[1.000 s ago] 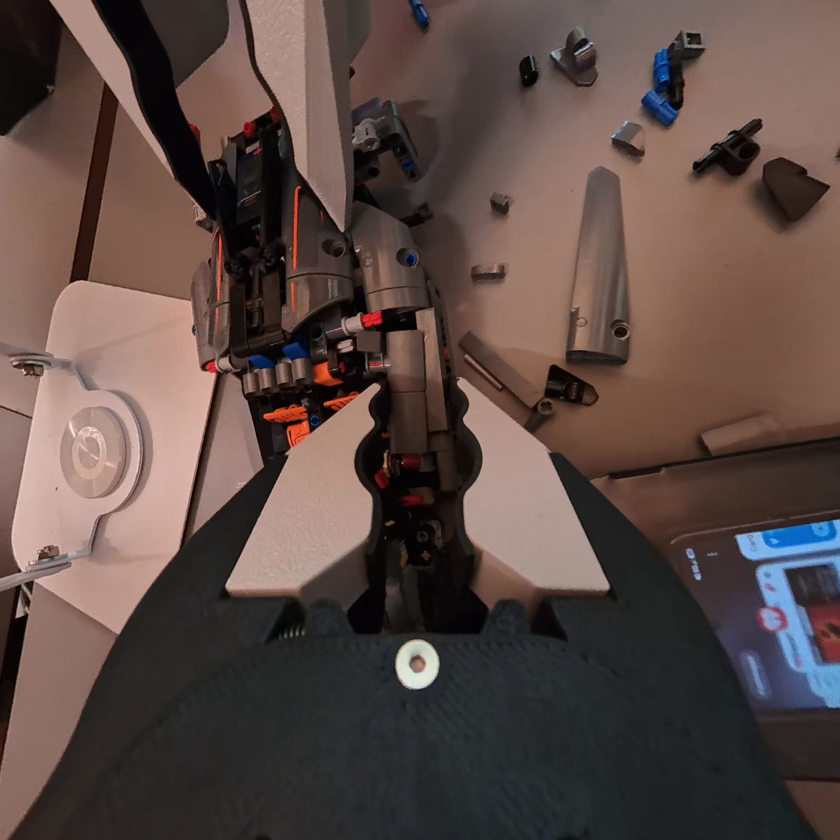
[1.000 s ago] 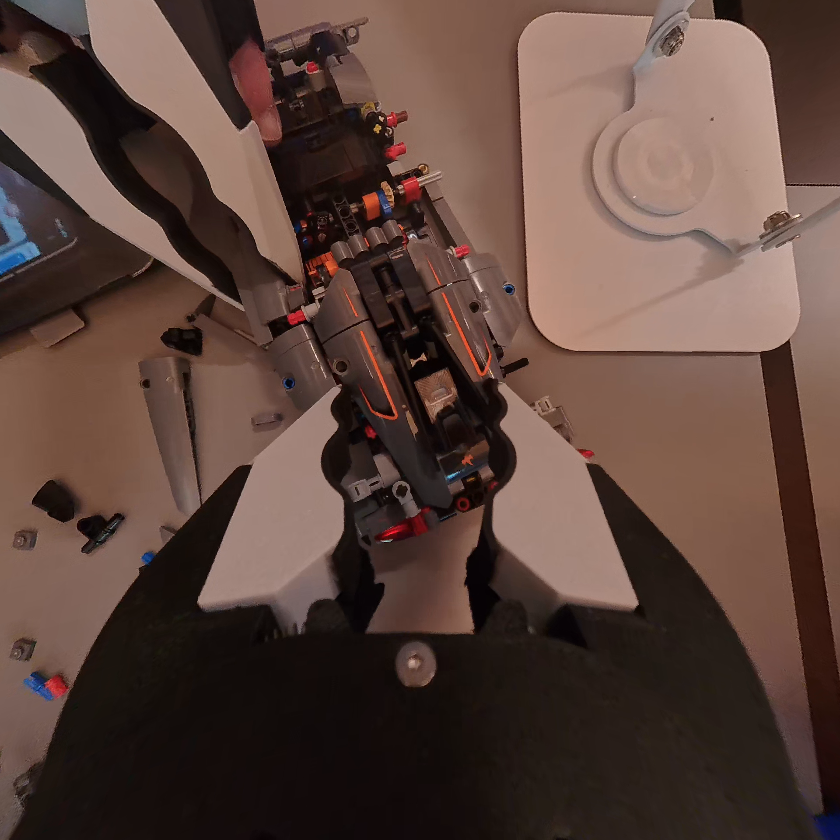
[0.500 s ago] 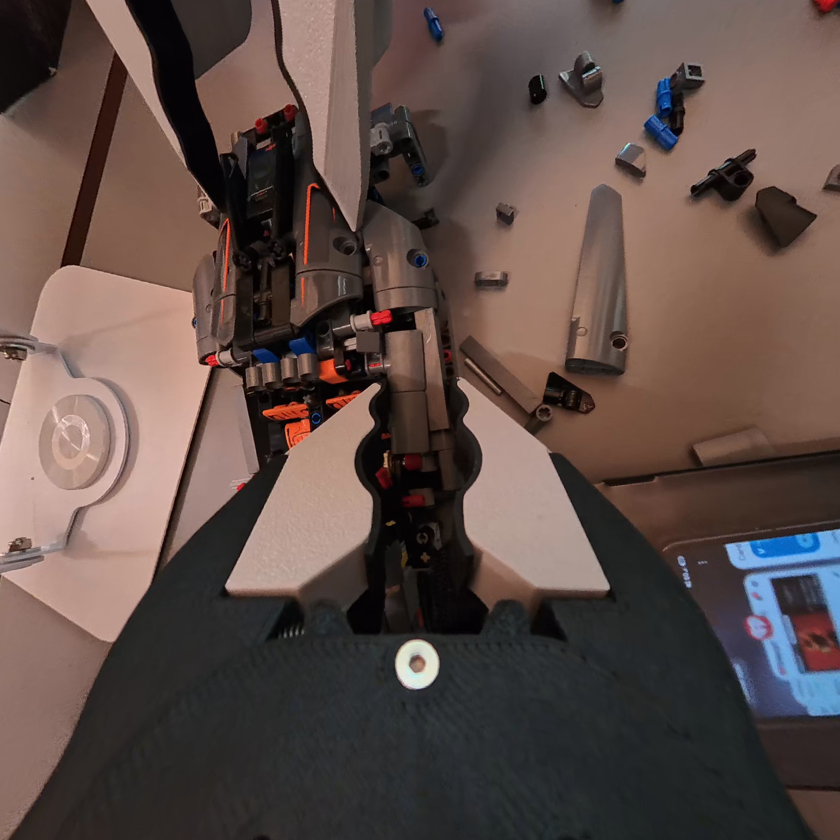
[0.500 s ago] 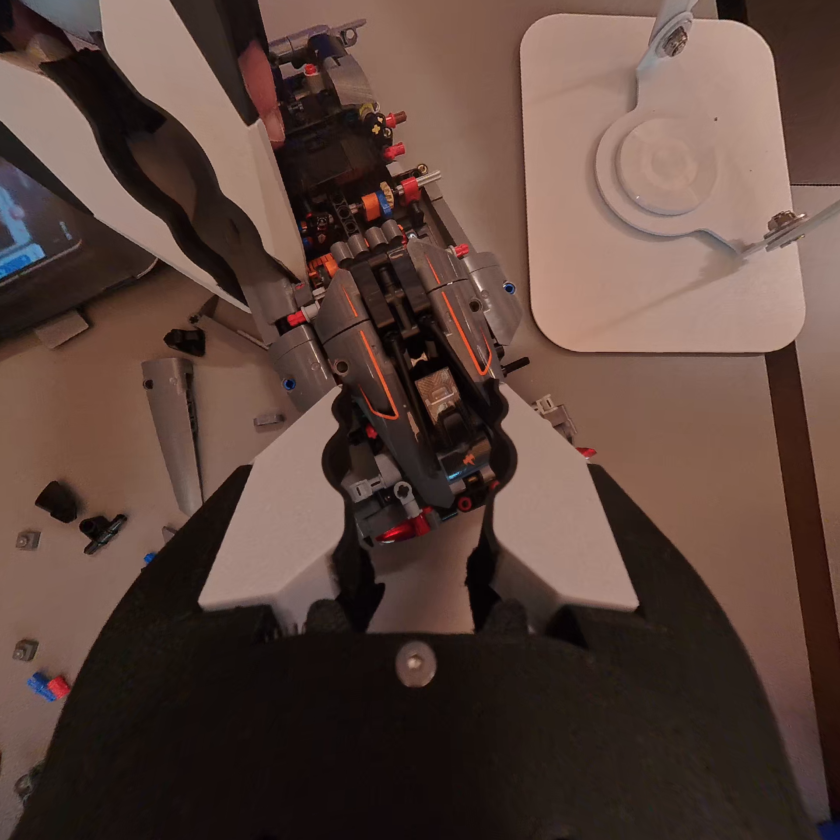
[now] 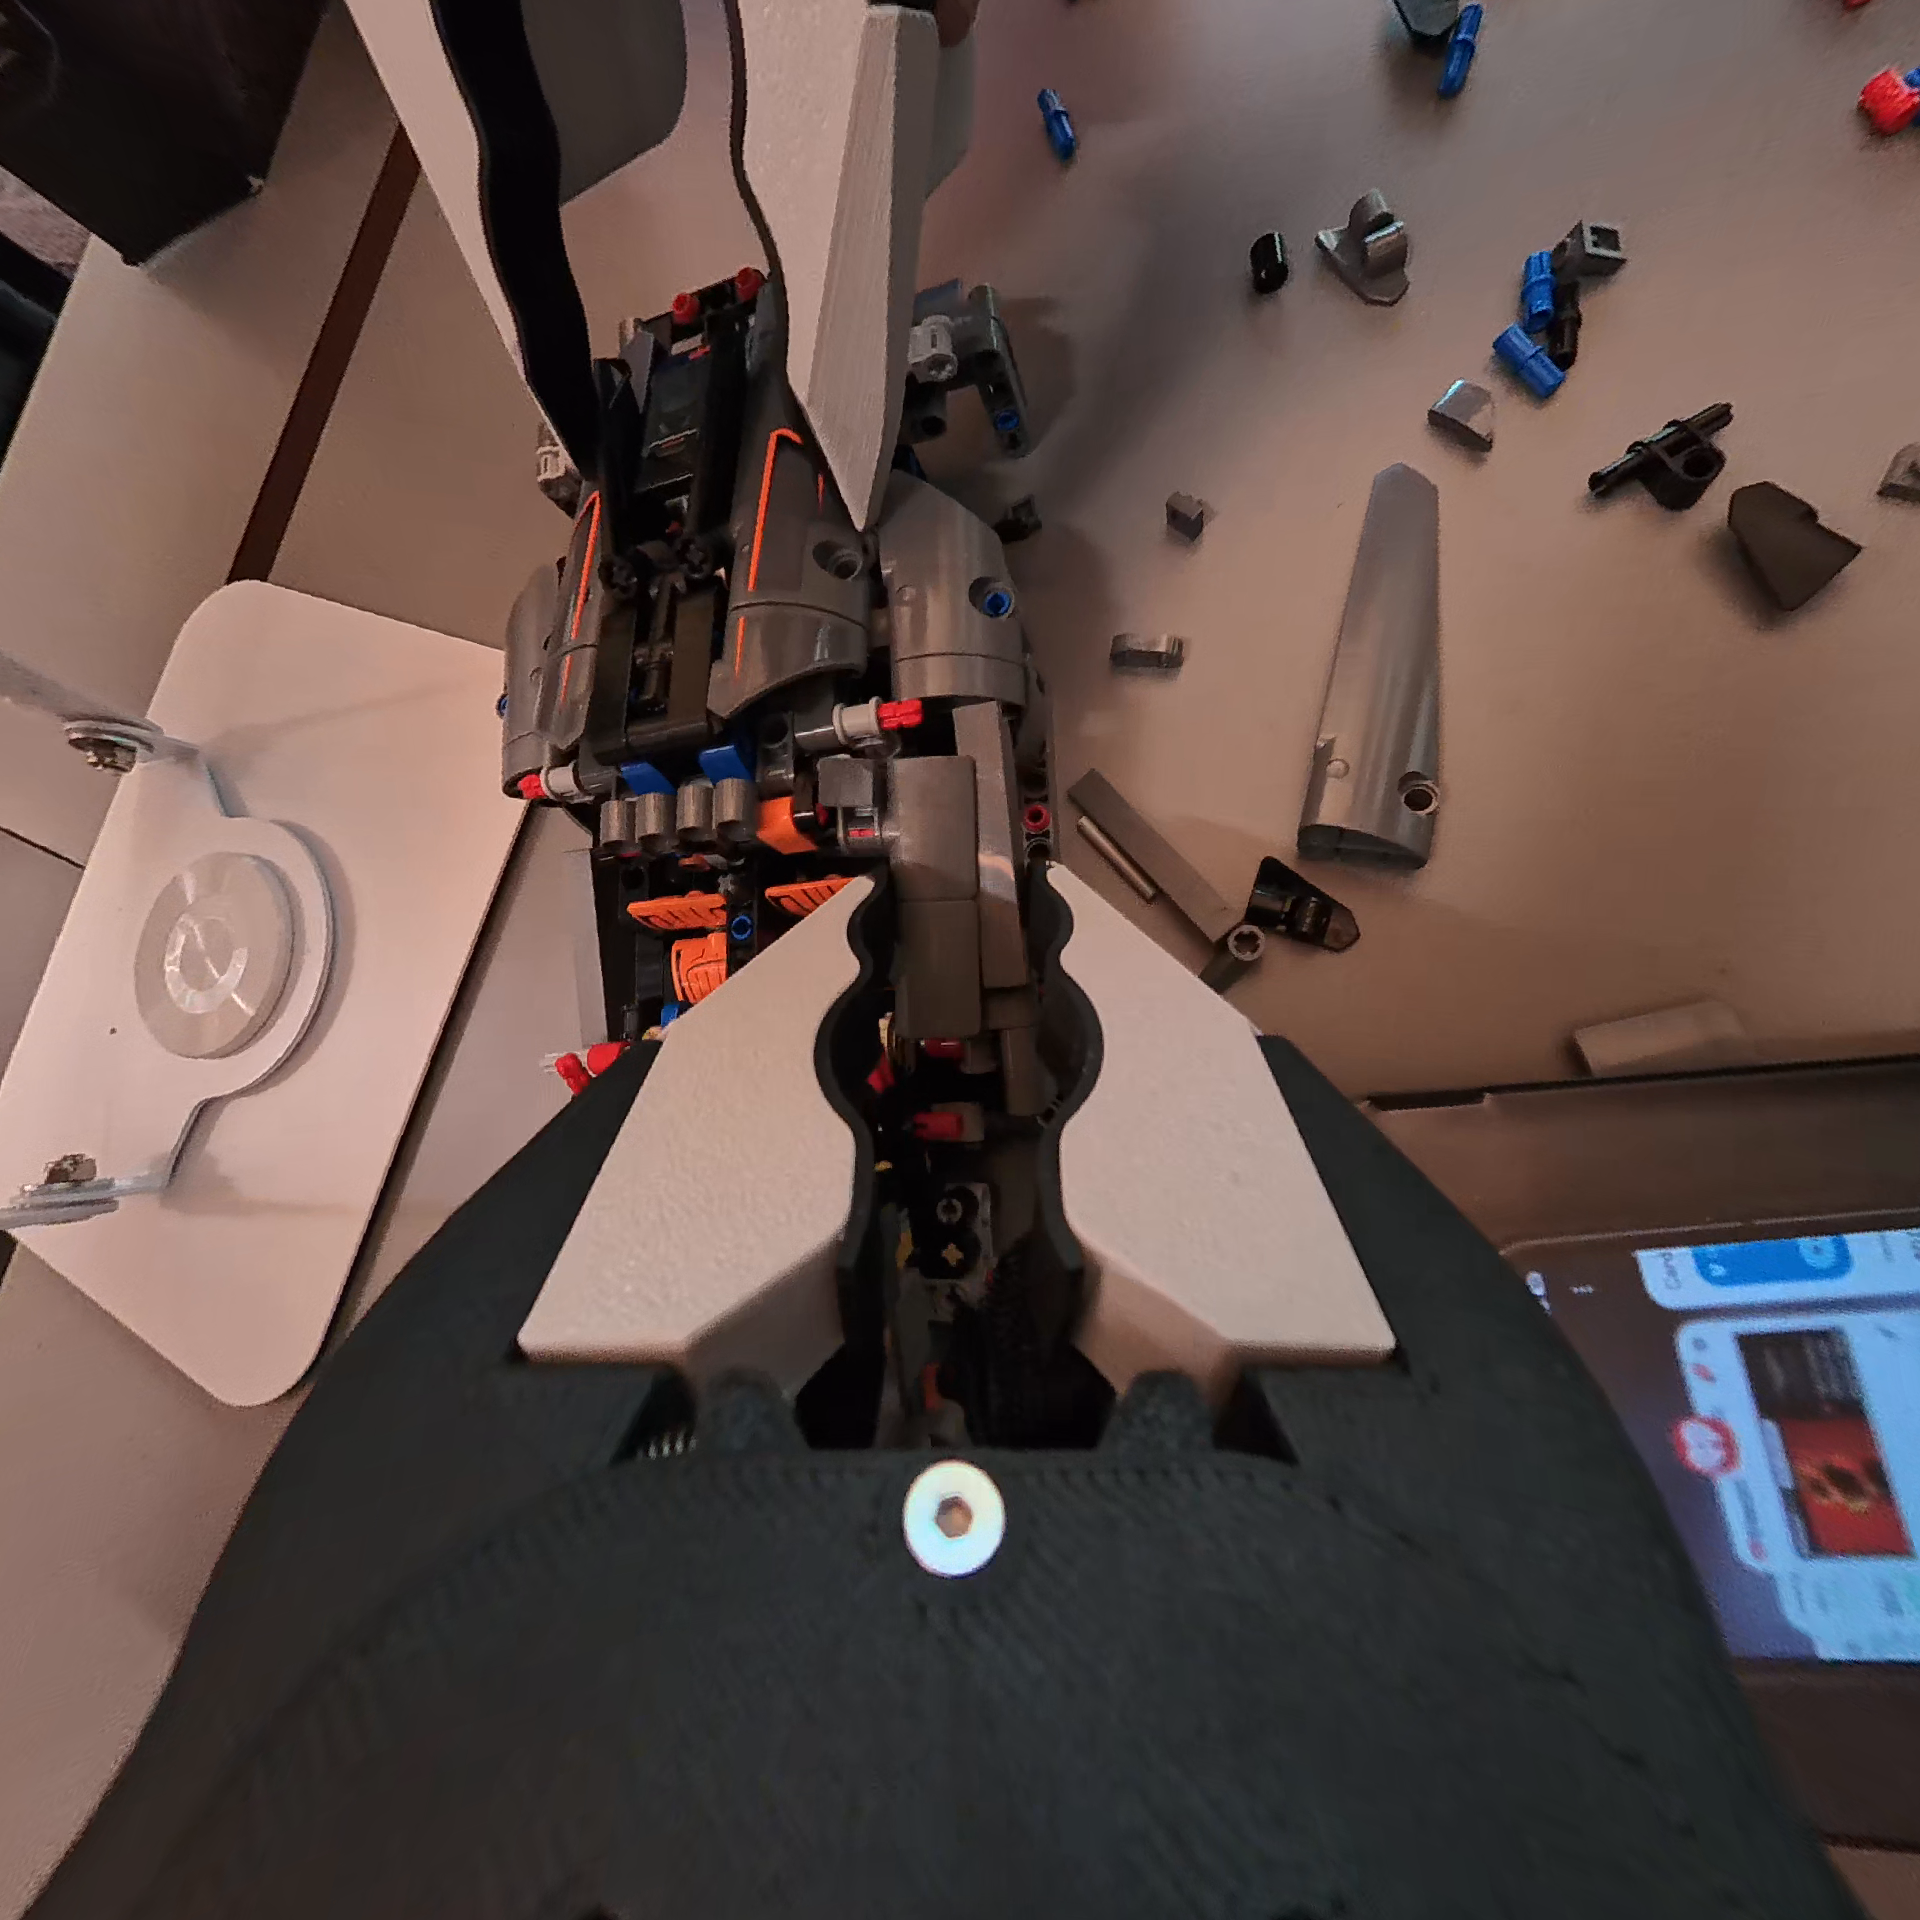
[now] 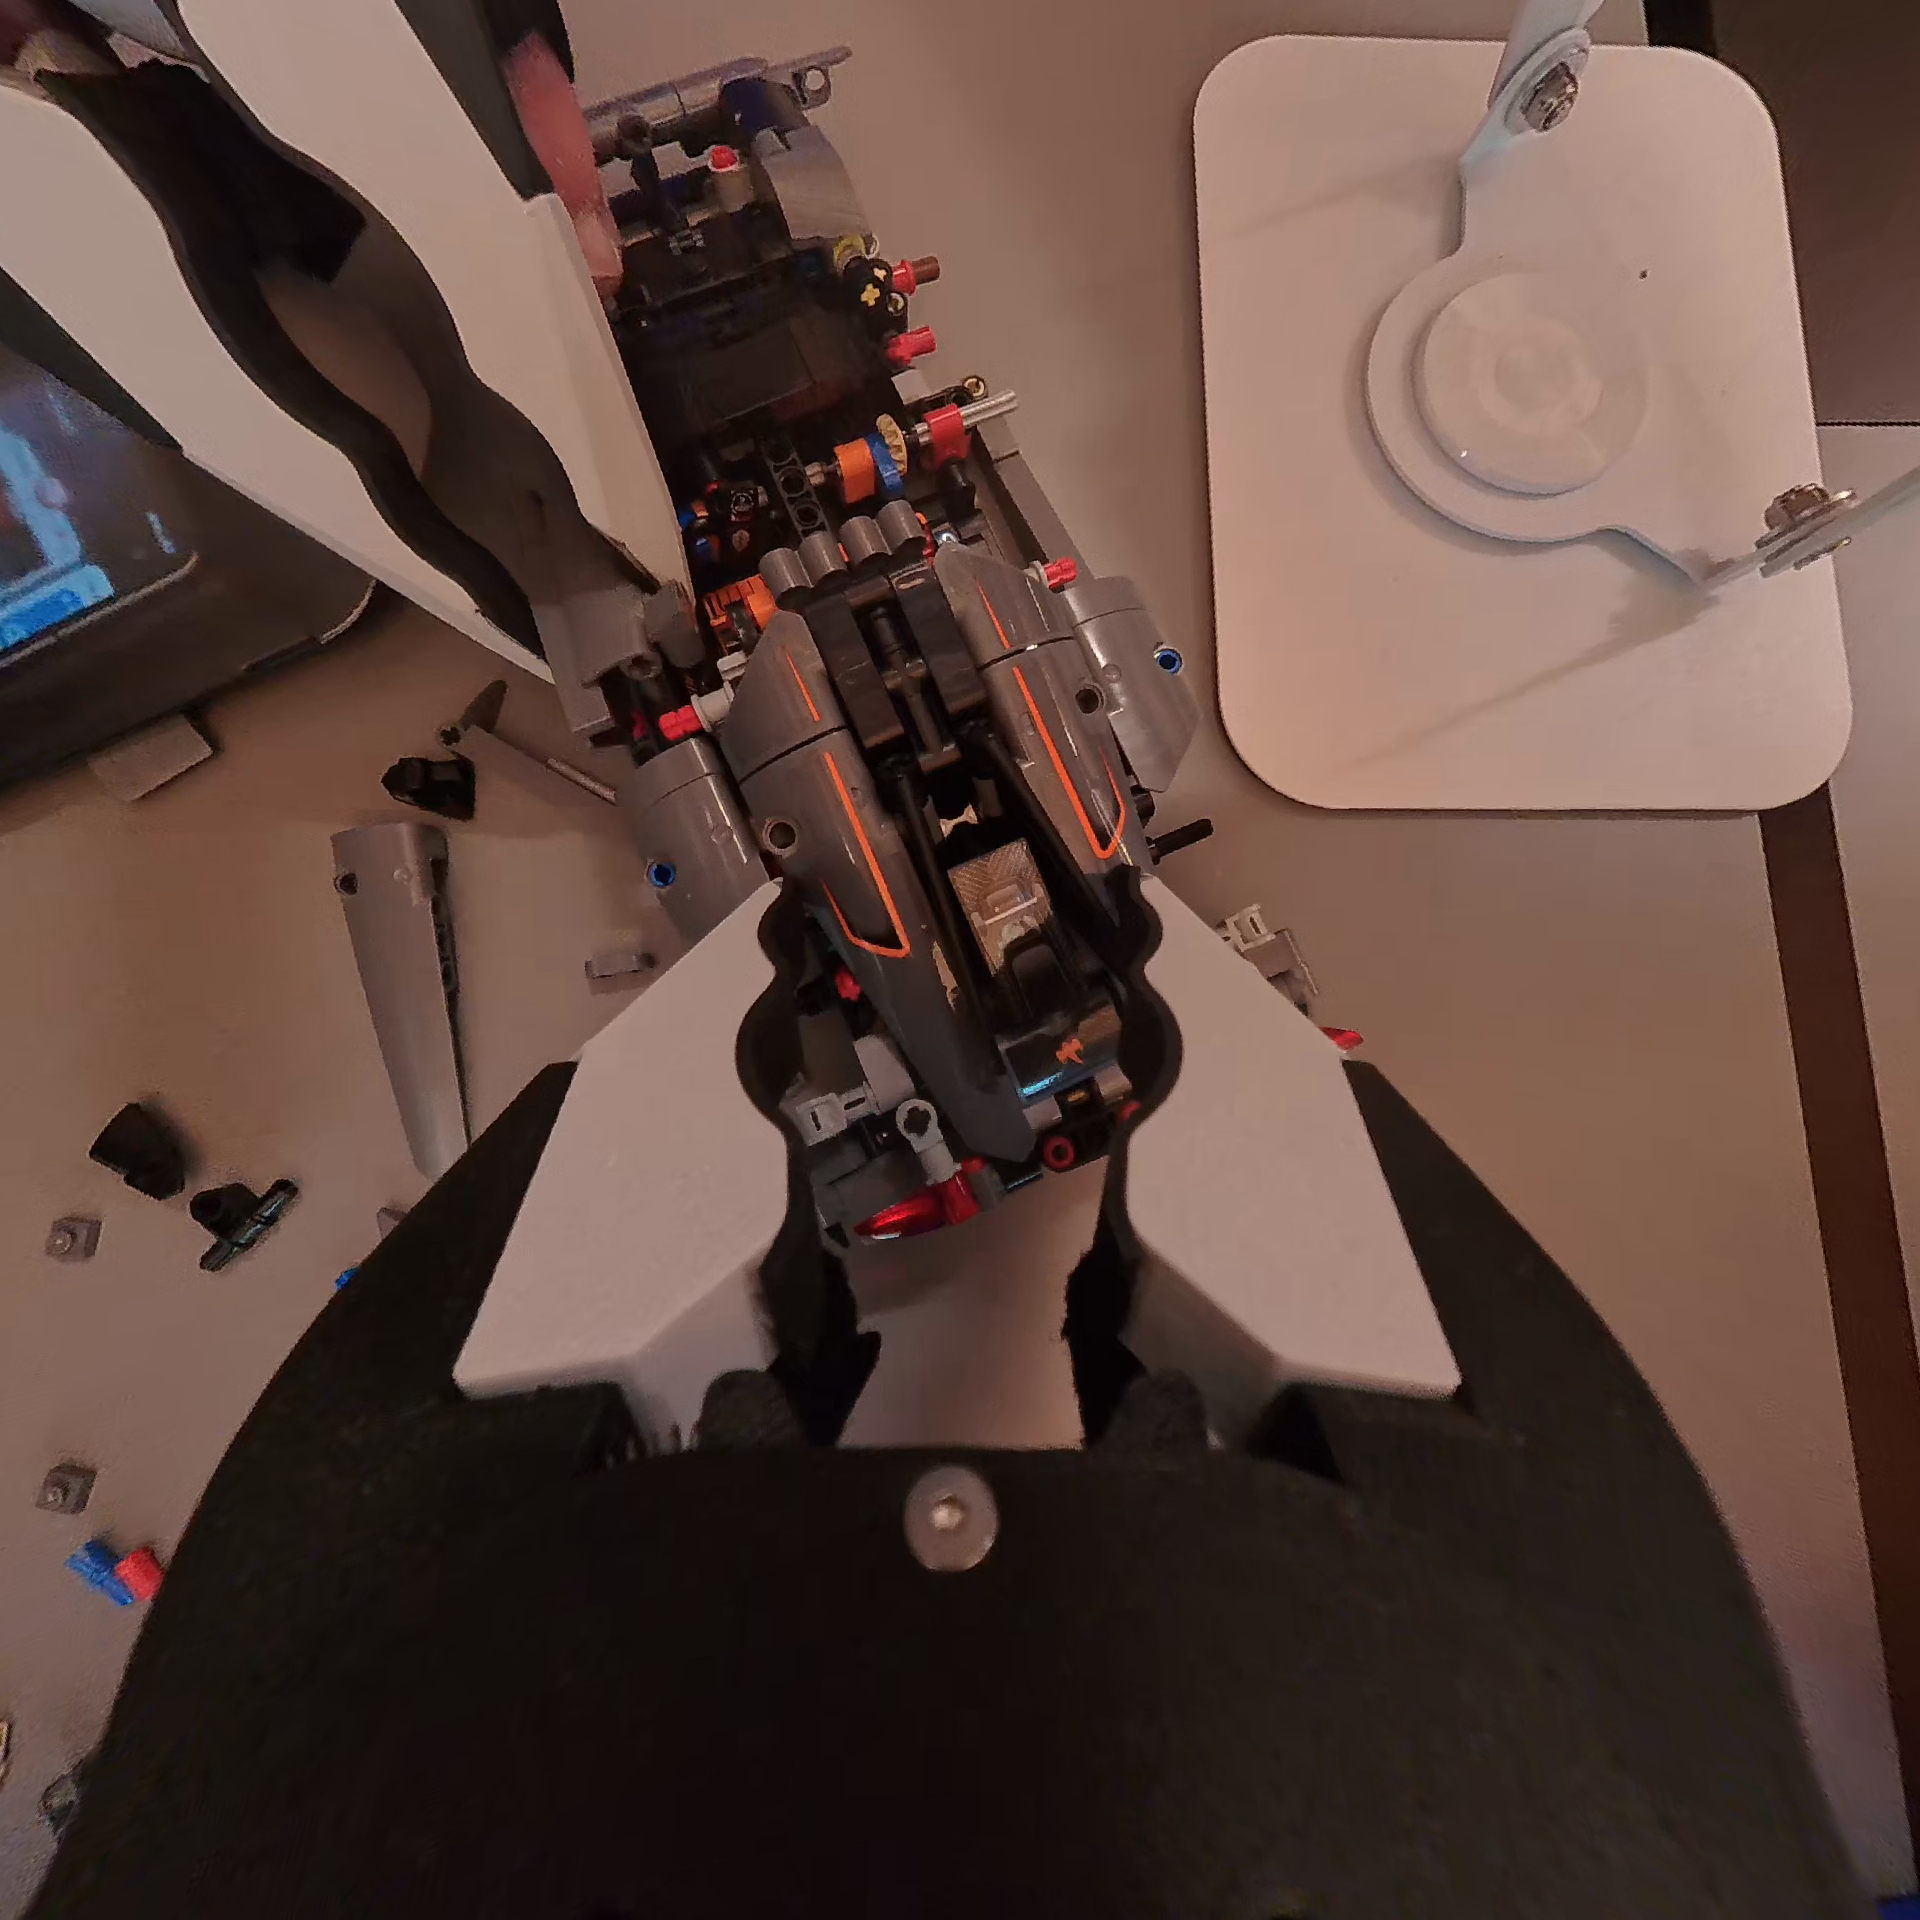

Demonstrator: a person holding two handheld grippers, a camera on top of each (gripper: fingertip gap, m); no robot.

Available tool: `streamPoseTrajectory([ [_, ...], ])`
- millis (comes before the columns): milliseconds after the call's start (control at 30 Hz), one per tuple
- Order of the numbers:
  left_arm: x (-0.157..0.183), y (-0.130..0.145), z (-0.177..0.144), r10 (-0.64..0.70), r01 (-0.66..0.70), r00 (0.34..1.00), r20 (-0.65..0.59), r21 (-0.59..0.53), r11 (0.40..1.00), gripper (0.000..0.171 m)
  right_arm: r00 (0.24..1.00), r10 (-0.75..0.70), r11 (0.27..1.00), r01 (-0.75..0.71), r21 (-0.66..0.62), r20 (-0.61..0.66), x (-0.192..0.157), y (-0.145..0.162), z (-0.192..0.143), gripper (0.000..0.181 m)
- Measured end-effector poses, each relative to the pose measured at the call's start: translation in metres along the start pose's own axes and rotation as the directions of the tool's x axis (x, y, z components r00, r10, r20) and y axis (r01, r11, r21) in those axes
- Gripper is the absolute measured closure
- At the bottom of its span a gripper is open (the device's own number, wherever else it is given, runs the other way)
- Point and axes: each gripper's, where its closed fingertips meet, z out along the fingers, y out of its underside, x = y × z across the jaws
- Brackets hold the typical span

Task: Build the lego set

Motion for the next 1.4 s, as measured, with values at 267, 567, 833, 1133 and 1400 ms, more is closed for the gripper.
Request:
streamPoseTrajectory([
  [267,-0.003,0.004,-0.006,-0.027,0.027,1.0,0.016,0.031,0.999,0.148,1.0,-0.002,1.0,0.002,0.004,0.003,-0.001,-0.001,0.001,0.124],
  [567,-0.004,0.007,-0.009,-0.038,0.037,0.999,0.027,0.042,0.998,0.147,1.0,-0.005,1.0,0.005,0.004,0.004,-0.002,-0.001,0.003,0.124],
  [833,-0.003,0.002,-0.003,0.021,-0.019,0.997,0.072,-0.028,0.999,0.126,1.0,-0.005,1.0,0.005,0.005,0.002,-0.001,-0.001,0.003,0.124],
  [1133,-0.009,0.004,0.004,0.101,-0.066,0.959,0.263,-0.139,0.988,0.133,1.0,-0.004,1.0,0.004,0.007,0.003,-0.001,-0.001,0.003,0.124],
  [1400,-0.02,0.003,-0.005,0.16,-0.09,0.854,0.495,-0.162,0.983,0.113,1.0,-0.007,1.0,0.007,0.004,-0.002,0.0,-0.001,0.003,0.124],
])
